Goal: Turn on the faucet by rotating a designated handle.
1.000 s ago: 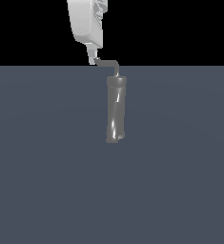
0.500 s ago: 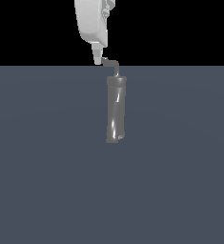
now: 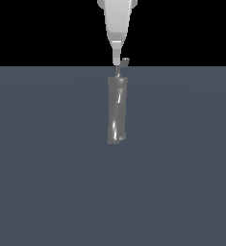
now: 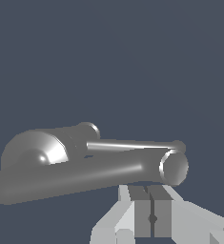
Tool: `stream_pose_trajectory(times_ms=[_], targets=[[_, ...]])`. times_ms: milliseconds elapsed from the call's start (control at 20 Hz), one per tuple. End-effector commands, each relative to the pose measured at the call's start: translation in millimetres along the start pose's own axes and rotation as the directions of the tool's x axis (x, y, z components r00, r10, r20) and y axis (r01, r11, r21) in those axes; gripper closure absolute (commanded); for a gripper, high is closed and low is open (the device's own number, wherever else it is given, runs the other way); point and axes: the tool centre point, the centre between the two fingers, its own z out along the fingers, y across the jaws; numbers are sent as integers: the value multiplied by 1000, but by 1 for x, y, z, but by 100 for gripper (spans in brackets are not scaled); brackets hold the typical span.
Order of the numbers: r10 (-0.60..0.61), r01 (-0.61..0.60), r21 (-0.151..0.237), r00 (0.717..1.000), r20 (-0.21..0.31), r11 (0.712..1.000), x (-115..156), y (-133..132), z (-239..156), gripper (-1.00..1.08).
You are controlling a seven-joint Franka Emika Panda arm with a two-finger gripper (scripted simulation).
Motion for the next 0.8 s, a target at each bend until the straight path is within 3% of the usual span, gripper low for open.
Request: stream_pose_trajectory(times_ms=[0,50,750], targets=[[45,-45,0,999,-4,999,35,2,0,108],[1,-1,0,1000,0,1000,4,0,0,108],[30,-30,0,1000,-3,1000,64,-33,0,108]])
